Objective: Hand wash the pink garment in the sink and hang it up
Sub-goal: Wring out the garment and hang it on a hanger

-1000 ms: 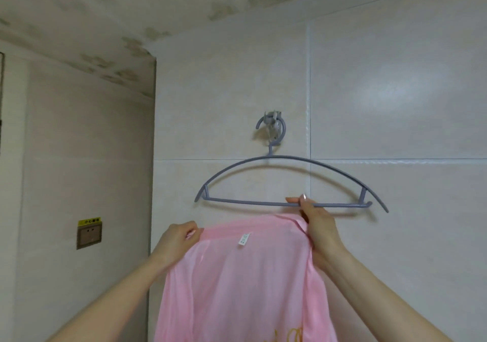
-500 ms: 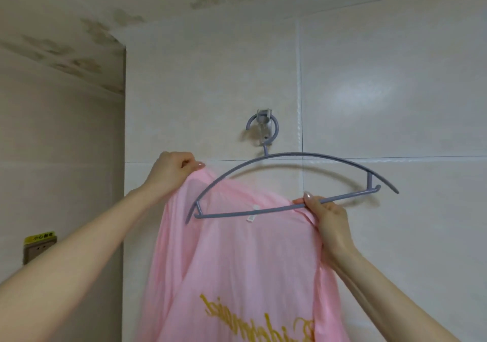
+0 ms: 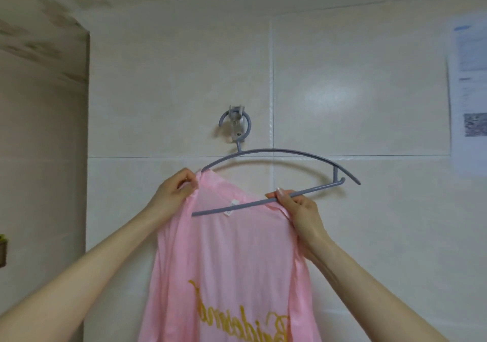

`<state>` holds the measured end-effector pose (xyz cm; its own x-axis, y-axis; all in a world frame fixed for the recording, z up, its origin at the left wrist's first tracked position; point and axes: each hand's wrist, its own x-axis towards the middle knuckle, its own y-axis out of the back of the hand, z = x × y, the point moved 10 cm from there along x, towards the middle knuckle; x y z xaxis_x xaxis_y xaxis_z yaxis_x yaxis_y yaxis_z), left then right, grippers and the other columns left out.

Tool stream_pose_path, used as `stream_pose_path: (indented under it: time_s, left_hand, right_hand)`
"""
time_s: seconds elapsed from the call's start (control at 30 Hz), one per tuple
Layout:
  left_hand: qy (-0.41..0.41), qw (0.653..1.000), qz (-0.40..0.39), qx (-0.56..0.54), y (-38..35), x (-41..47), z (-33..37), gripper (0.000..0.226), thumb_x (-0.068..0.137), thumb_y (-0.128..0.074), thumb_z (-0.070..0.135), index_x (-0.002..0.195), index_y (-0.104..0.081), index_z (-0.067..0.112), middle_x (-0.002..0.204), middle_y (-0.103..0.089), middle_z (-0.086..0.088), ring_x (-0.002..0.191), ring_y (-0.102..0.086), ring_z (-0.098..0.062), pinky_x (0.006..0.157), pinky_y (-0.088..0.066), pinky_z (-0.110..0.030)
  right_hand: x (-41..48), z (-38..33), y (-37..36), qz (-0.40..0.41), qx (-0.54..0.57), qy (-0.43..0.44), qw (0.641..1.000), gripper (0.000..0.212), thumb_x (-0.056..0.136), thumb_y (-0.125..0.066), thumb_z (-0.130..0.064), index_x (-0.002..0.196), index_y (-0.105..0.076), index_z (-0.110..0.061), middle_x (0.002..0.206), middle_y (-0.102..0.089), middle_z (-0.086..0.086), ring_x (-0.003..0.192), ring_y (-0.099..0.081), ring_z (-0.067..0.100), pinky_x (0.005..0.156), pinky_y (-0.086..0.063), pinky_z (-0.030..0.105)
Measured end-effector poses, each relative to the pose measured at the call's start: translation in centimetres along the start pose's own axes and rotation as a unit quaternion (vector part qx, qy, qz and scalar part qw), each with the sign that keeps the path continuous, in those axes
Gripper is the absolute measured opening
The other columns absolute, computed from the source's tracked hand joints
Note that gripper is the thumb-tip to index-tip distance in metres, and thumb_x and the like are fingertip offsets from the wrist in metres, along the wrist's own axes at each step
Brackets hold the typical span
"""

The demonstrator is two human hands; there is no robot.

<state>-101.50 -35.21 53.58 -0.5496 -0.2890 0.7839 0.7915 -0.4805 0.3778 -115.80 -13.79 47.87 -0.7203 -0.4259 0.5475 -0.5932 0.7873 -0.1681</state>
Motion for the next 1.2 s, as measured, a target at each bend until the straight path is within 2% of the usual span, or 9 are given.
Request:
stream_pose_path:
  time_s: [0.07,0.17,0.37,0.47,0.6,0.77,0.9,1.1,1.2]
  left_hand:
    - [-0.019,1.000,0.019,-0.010,0.6,0.1,-0.2,0.006,0.078,-0.050,0.025,0.072,-0.051,0.024,0.065,-0.050,0.012,0.061,-0.041,-0.001,0.060,-0.031,-0.015]
    - [-0.032,0.999,0.009,-0.036,1.3,0.4,-0.4,0.014,0.085,-0.058,0.015,0.073,-0.052,0.014,0.063,-0.049,0.013,0.060,-0.039,0.000,0.057,-0.030,-0.013]
    - [-0.035,0.999,0.001,-0.023,2.4,1.3,-1.0,0.021,0.090,-0.053,-0.005,0.074,-0.055,0.008,0.064,-0.053,0.011,0.057,-0.042,0.004,0.056,-0.031,-0.010]
    - [-0.032,0.999,0.013,-0.040,3.1,1.6,-1.1,0.019,0.089,-0.058,-0.003,0.074,-0.056,0.009,0.068,-0.054,0.000,0.056,-0.041,0.002,0.055,-0.030,-0.010]
    - [-0.032,0.998,-0.006,-0.055,2.7,1.6,-1.3,0.010,0.079,-0.063,0.015,0.076,-0.058,0.006,0.071,-0.053,-0.010,0.062,-0.043,-0.006,0.056,-0.031,-0.014]
    - [-0.016,0.998,0.007,-0.053,3.3,2.2,-1.8,0.018,0.085,-0.059,-0.010,0.075,-0.056,0.004,0.074,-0.056,-0.009,0.063,-0.048,-0.004,0.059,-0.034,-0.012]
    - [-0.006,1.000,0.003,-0.026,4.8,3.3,-2.1,0.014,0.083,-0.057,-0.015,0.076,-0.056,-0.003,0.076,-0.057,-0.013,0.064,-0.049,-0.007,0.058,-0.035,-0.012]
    - [0.017,1.000,-0.018,0.003,6.3,5.4,-2.0,0.028,0.080,-0.052,-0.026,0.067,-0.053,-0.001,0.056,-0.058,0.011,0.056,-0.051,0.006,0.056,-0.037,-0.004]
    - [0.008,0.999,-0.012,0.037,6.7,5.9,-2.1,0.051,0.078,-0.053,-0.026,0.056,-0.060,0.020,0.056,-0.060,0.016,0.058,-0.051,0.006,0.059,-0.036,-0.005]
  right_hand:
    - [-0.2,-1.0,-0.3,-0.094,-0.028,-0.009,0.995,0.019,0.085,-0.067,-0.009,0.102,-0.072,-0.016,0.095,-0.072,-0.002,0.091,-0.065,0.012,0.080,-0.053,0.021]
    - [-0.1,-0.7,1.4,-0.155,-0.175,-0.031,0.972,0.059,0.068,-0.079,0.002,0.118,-0.064,-0.024,0.110,-0.070,0.004,0.105,-0.065,0.016,0.090,-0.054,0.031]
    - [-0.3,1.5,5.4,-0.201,-0.243,-0.123,0.941,0.036,0.065,-0.083,-0.022,0.087,-0.069,0.003,0.077,-0.061,0.008,0.072,-0.056,0.017,0.063,-0.045,0.022]
    - [0.2,1.6,7.4,-0.174,-0.206,-0.126,0.955,0.023,0.066,-0.082,-0.028,0.077,-0.070,-0.012,0.074,-0.060,0.006,0.067,-0.053,0.015,0.058,-0.040,0.023]
    - [1.0,1.1,8.9,-0.151,-0.115,-0.120,0.974,0.035,0.064,-0.085,-0.031,0.086,-0.075,-0.006,0.094,-0.072,0.012,0.082,-0.066,0.019,0.071,-0.051,0.026]
    - [2.4,-1.8,9.7,-0.099,-0.169,-0.059,0.979,0.062,0.049,-0.087,-0.046,0.083,-0.068,0.001,0.081,-0.057,0.013,0.076,-0.050,0.021,0.063,-0.040,0.029]
    - [2.5,-2.6,8.6,-0.118,-0.173,-0.020,0.978,0.006,0.080,-0.072,-0.013,0.082,-0.075,-0.009,0.074,-0.066,0.005,0.068,-0.057,0.015,0.056,-0.045,0.021]
    - [3.7,-6.2,8.1,-0.087,-0.257,0.067,0.960,0.020,0.085,-0.065,0.000,0.078,-0.075,-0.016,0.073,-0.073,-0.006,0.065,-0.062,0.002,0.062,-0.047,0.016]
    - [3.7,-10.5,7.1,0.007,-0.411,0.177,0.894,0.014,0.084,-0.069,-0.014,0.074,-0.072,-0.022,0.069,-0.070,-0.010,0.067,-0.061,0.001,0.064,-0.045,0.018]
